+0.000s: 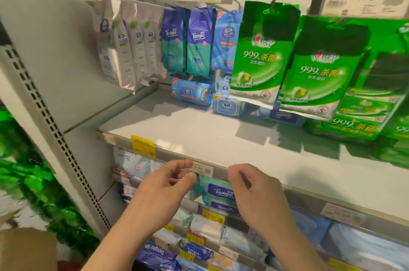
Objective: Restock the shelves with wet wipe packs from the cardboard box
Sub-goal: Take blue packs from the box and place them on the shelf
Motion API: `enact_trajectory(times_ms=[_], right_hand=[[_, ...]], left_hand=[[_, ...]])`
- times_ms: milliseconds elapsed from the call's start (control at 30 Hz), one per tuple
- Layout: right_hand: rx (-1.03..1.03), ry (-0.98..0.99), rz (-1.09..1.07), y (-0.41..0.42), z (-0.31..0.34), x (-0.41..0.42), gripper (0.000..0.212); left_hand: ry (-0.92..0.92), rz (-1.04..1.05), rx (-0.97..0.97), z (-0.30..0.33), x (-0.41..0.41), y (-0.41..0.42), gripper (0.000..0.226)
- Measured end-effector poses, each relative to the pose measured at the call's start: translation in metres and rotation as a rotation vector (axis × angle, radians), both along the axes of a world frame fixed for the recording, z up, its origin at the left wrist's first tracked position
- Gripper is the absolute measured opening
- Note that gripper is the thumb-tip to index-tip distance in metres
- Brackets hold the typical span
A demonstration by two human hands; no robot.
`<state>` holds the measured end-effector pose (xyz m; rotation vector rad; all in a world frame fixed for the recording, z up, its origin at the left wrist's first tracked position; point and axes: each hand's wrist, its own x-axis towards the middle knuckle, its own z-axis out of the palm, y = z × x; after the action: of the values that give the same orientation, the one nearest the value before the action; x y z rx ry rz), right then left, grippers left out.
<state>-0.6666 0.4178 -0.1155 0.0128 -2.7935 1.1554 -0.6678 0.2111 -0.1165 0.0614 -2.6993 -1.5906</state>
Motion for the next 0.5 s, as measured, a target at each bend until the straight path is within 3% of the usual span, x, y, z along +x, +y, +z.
enact_trajectory(times_ms=[200, 333, 500], right_hand=[[0.048, 0.053, 0.085, -0.069, 0.01, 0.013, 0.033], [0.16, 0.05, 0.271, -0.144, -0.002, 0.03, 0.055], [0.299, -0.024, 0.441, -0.256, -0.016, 0.062, 0.051]], left_hand=[[0.067, 0.129, -0.117, -0.009, 0.04, -0.07, 0.046], [0.077, 0.294, -0.318, -0.032, 0.084, -0.149, 0.079], [-0.035, 0.544, -0.505, -0.058, 0.167, -0.258, 0.093]])
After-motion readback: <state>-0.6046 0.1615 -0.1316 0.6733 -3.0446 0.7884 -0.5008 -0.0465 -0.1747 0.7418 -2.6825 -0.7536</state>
